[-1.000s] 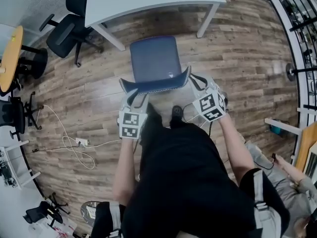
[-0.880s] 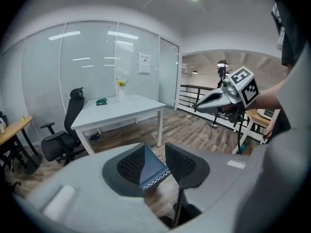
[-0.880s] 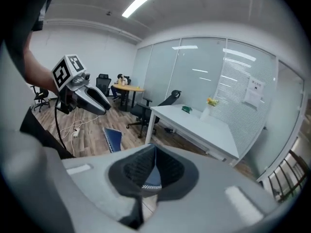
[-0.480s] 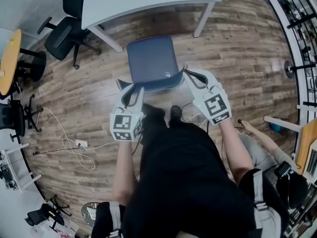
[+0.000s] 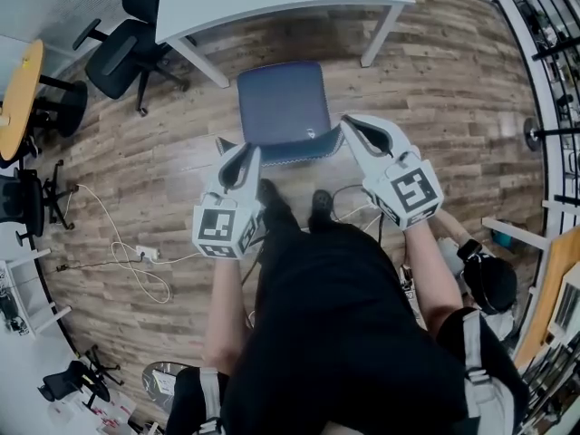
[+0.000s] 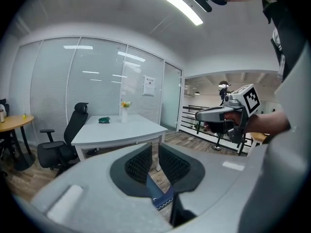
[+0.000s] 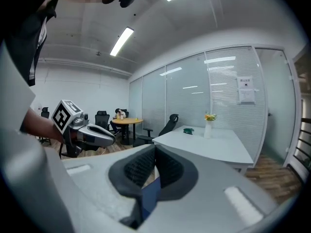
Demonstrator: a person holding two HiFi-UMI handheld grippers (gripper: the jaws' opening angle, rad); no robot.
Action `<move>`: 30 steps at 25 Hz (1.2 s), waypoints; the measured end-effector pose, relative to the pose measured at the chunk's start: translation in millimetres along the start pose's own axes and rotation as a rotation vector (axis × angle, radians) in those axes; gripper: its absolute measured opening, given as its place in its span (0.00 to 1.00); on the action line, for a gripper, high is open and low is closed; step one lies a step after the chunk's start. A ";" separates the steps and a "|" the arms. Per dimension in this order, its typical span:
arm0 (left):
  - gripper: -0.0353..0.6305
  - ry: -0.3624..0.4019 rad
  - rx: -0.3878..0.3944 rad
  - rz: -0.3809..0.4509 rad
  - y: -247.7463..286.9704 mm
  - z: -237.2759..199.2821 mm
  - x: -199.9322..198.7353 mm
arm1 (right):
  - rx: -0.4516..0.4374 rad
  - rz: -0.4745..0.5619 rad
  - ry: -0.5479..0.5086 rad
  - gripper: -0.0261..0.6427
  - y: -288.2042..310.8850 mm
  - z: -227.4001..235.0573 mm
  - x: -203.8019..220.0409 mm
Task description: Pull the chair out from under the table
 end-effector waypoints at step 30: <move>0.13 0.008 0.091 -0.030 9.7 36.7 -3.4 | -0.040 0.045 0.129 0.04 -28.4 3.1 11.0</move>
Point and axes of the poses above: the fingertips, and each gripper's own axes: y forward along the fingers, z to its right, x out of its underside, the point moved 8 cm from there along -y, backward along the fingers, and after that the axes turned 9 degrees about -y, right-handed, at the moved point
